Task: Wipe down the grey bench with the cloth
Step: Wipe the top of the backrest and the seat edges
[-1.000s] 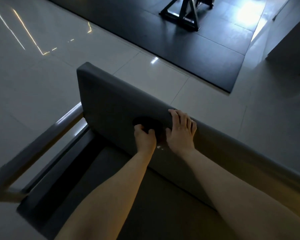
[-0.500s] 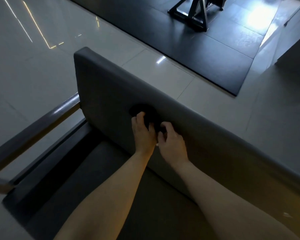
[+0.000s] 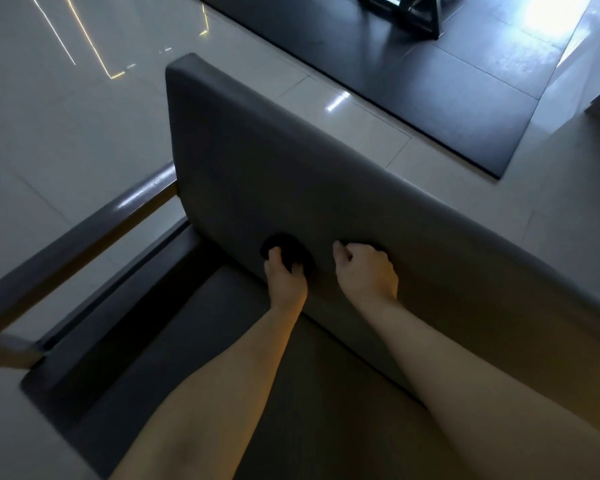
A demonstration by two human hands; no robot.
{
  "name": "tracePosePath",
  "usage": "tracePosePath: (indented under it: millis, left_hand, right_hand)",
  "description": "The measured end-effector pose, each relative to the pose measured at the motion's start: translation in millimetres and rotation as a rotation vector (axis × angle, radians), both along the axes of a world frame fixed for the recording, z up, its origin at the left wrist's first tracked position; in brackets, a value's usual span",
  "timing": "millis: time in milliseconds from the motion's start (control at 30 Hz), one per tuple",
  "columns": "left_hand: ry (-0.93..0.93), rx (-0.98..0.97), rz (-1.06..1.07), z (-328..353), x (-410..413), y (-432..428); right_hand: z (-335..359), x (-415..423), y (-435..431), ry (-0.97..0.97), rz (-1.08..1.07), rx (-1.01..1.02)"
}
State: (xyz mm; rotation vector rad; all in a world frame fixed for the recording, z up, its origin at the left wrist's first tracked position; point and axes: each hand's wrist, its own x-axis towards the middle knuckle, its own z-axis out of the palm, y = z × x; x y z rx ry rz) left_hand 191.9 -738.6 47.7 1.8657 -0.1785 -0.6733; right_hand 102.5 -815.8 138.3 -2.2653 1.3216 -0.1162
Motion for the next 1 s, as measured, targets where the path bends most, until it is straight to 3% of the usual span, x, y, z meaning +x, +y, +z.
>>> tracePosePath:
  millis: [133,367,600,900,1000]
  left_hand:
    - [0.073,0.070,-0.017,-5.2,6.8,5.8]
    - [-0.173,-0.011,-0.096,10.7,-0.9,6.3]
    - [-0.122,-0.045,-0.028,-24.0,11.1,3.1]
    - [-0.098,-0.019,0.019,-66.3,24.4,9.4]
    - [0.009,0.014,0.100,-91.1,31.1,20.8]
  right_hand:
    - [-3.6,4.8,5.5,0.045,-0.013,0.017]
    - [-13.3,16.9,15.9,0.056,-0.029,0.105]
    - [-50.2,37.7,22.2,0.126,-0.056,0.175]
    - [-88.9,49.6,39.3,0.053,-0.125,0.200]
    - [-99.5,49.3,49.5,0.035,-0.116,0.204]
